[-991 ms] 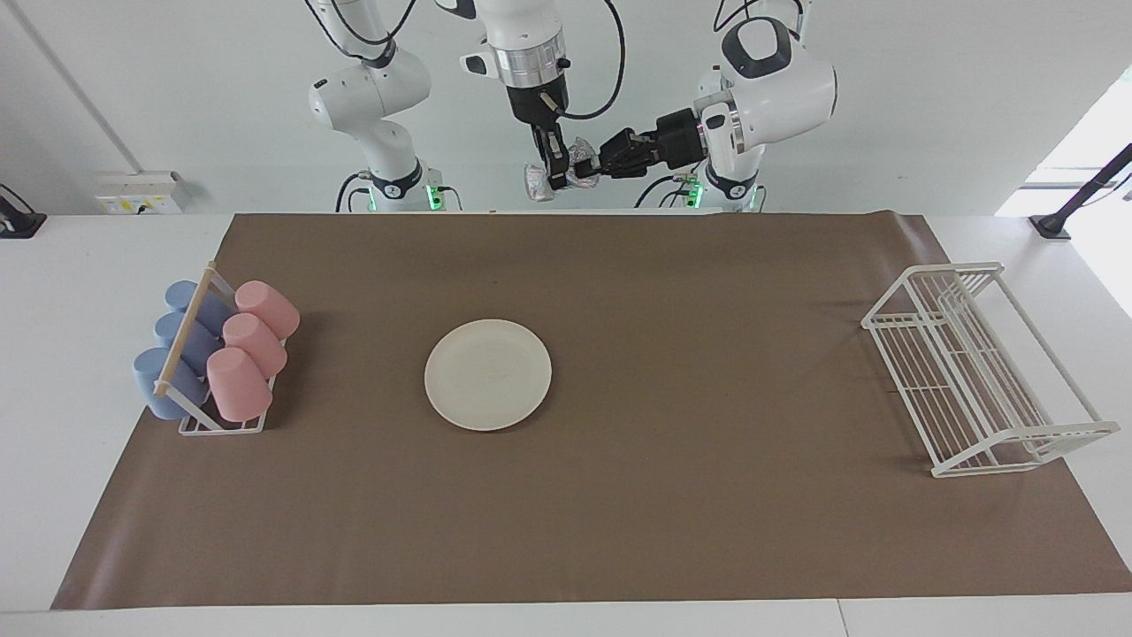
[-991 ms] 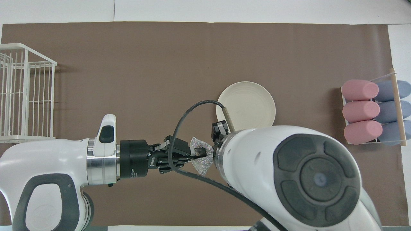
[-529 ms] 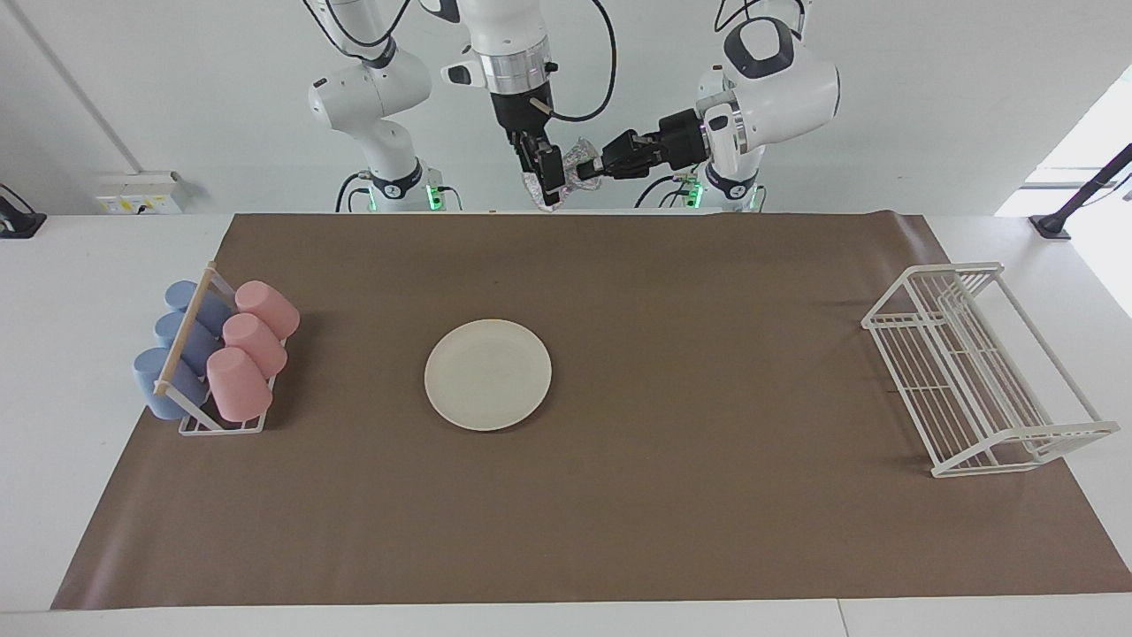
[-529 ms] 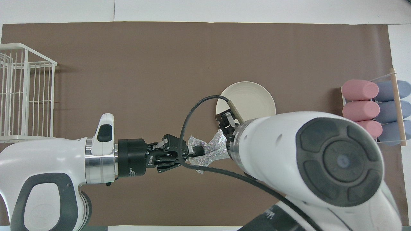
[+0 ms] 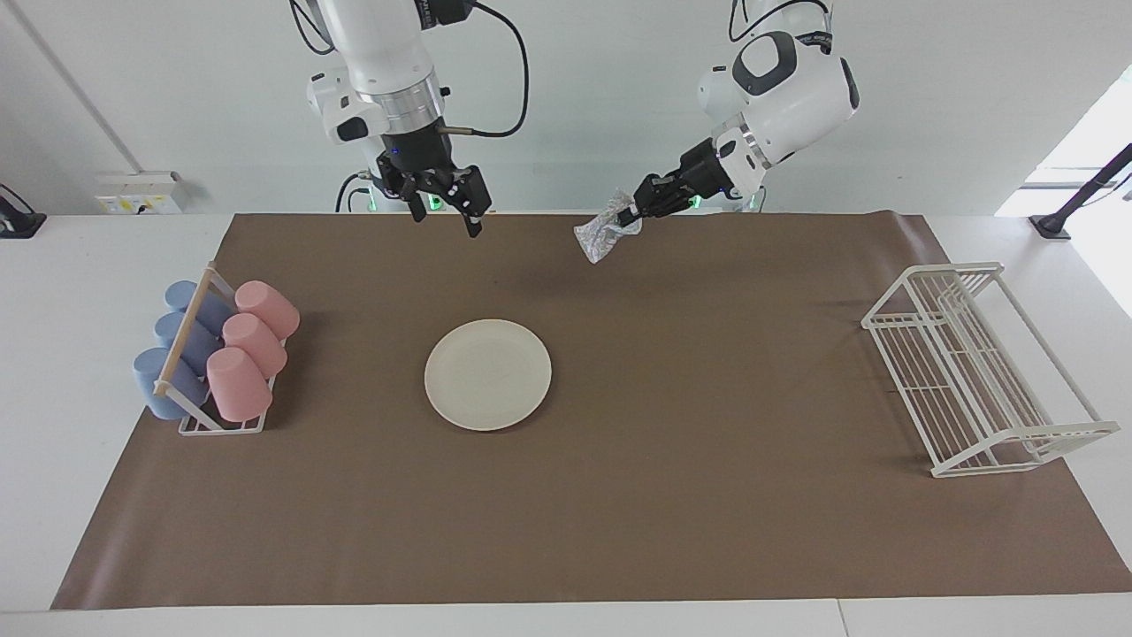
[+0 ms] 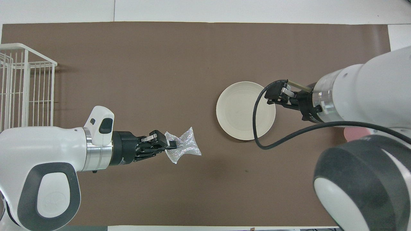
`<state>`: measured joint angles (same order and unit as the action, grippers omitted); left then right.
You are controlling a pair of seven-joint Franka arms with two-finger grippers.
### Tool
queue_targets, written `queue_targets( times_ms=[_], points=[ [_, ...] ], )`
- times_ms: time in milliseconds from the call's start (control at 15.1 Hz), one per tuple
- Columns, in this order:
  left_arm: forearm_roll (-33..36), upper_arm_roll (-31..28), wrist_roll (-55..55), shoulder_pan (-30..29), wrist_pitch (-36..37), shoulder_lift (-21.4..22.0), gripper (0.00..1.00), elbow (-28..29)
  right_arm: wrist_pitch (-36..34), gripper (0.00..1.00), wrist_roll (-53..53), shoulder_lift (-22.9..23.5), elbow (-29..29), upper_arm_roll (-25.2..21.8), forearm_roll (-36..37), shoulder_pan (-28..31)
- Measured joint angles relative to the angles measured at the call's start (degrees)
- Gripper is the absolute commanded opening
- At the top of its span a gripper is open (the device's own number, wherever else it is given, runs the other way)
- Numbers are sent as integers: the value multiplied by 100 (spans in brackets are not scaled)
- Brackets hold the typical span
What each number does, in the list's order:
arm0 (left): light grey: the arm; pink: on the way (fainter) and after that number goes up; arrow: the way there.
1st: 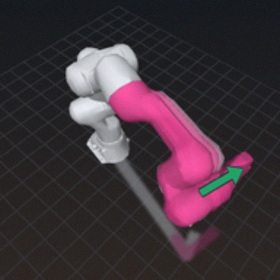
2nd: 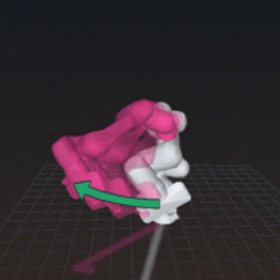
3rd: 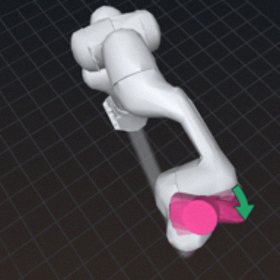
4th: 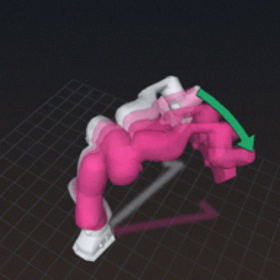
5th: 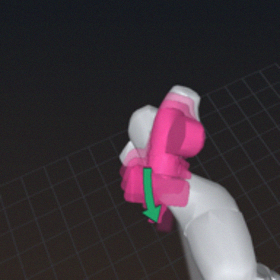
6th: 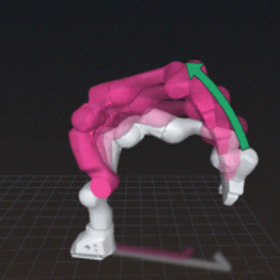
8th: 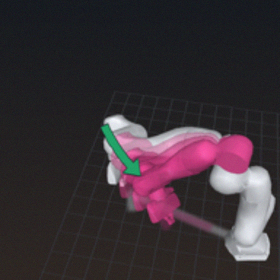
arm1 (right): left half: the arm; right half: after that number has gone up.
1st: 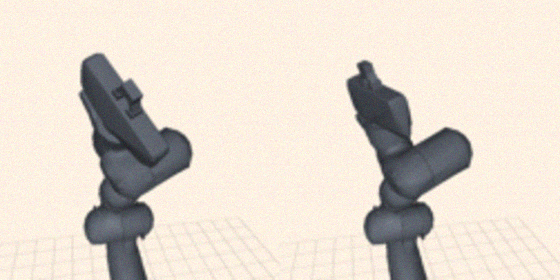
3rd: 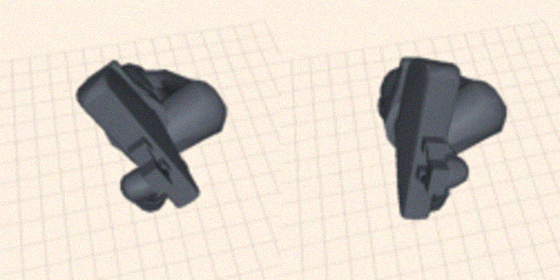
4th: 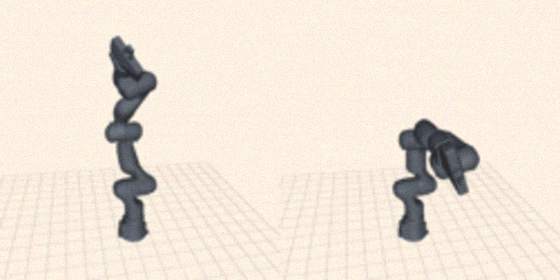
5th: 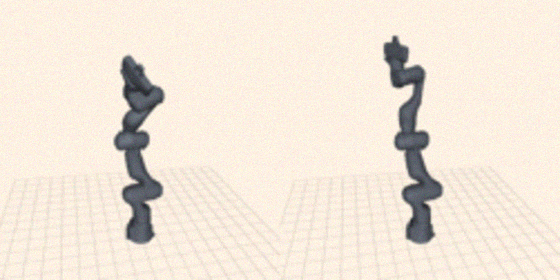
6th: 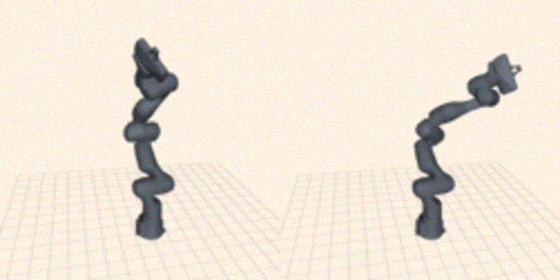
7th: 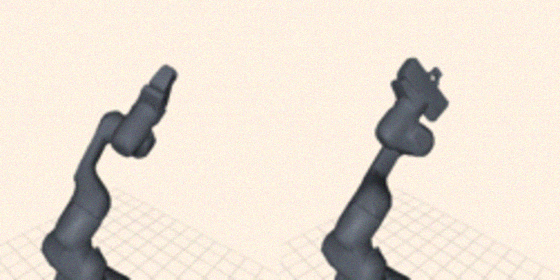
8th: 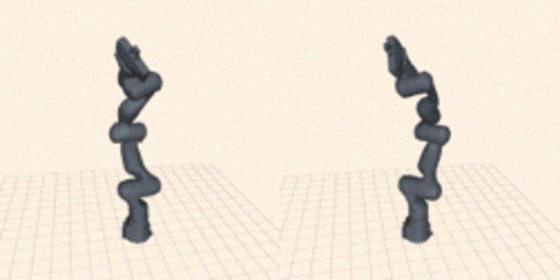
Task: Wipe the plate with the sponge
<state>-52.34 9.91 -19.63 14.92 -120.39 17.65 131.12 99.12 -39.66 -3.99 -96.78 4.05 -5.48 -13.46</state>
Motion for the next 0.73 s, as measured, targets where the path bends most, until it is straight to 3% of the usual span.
queue_targets(
  times_ms=[198, 397, 727],
  points=[
    [1307, 4, -386, -19, 82, -290, 0, -177, -33, 100, 1469, 9, -5, -6, 0, 510],
    [2764, 7, -731, -28, 783, -638, 0, -721, -167, 100, 2772, 19, -4, -9, 0, 995],
    [4593, -7, -985, -181, 1935, -1273, 0, -1603, -740, 100, 3684, 24, 53, -13, 14, 1568]
  ],
)
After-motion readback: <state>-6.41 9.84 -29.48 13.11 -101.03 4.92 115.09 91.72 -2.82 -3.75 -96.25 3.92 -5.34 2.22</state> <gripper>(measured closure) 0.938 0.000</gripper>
